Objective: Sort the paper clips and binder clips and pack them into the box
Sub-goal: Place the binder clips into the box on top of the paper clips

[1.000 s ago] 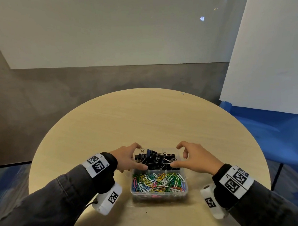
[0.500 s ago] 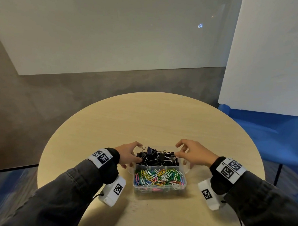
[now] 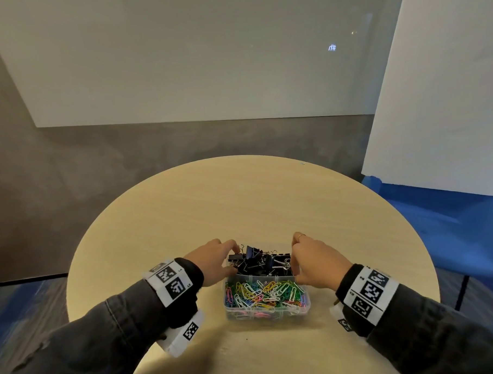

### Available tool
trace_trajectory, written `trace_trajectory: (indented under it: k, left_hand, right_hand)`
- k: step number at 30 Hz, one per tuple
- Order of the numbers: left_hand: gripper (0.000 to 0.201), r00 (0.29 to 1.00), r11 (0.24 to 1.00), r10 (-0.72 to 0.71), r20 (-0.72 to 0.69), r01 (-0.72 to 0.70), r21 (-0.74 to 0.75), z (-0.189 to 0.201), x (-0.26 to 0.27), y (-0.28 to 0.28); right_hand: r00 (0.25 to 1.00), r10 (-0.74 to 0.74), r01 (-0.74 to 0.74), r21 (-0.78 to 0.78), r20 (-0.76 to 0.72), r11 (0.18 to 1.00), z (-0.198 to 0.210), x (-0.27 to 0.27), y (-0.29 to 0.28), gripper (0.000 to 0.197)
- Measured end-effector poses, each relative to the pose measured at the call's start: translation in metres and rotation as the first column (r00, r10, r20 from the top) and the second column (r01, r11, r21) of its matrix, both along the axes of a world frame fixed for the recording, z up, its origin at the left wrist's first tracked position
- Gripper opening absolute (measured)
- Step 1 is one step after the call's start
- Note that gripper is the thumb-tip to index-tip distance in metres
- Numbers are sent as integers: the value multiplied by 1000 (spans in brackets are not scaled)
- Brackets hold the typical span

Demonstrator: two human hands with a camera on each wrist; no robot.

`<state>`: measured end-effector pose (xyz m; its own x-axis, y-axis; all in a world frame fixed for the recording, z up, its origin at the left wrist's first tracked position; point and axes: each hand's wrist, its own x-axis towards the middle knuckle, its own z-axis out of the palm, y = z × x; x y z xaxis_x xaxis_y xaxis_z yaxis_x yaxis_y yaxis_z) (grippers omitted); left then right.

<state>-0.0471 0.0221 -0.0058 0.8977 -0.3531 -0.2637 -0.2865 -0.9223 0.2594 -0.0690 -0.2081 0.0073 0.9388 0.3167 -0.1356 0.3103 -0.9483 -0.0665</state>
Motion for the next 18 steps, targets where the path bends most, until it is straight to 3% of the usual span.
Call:
trace_trajectory:
  k: [6,10,18]
  left_hand:
    - [39,1000,1000,2,11,-3,13,-4,-1,0]
    - [35,1000,1000,-1,12,1,21,-8,-1,1]
    - [35,1000,1000,-13,8,13,22,-9,1,1]
  right_hand:
    - [995,96,-91,-242,11,966,6,-2,21,19]
    - [986,167,-162,-324,-10,932,9,0,24,22]
    - [970,241,-225,-426,-17,876,2,4,21,9]
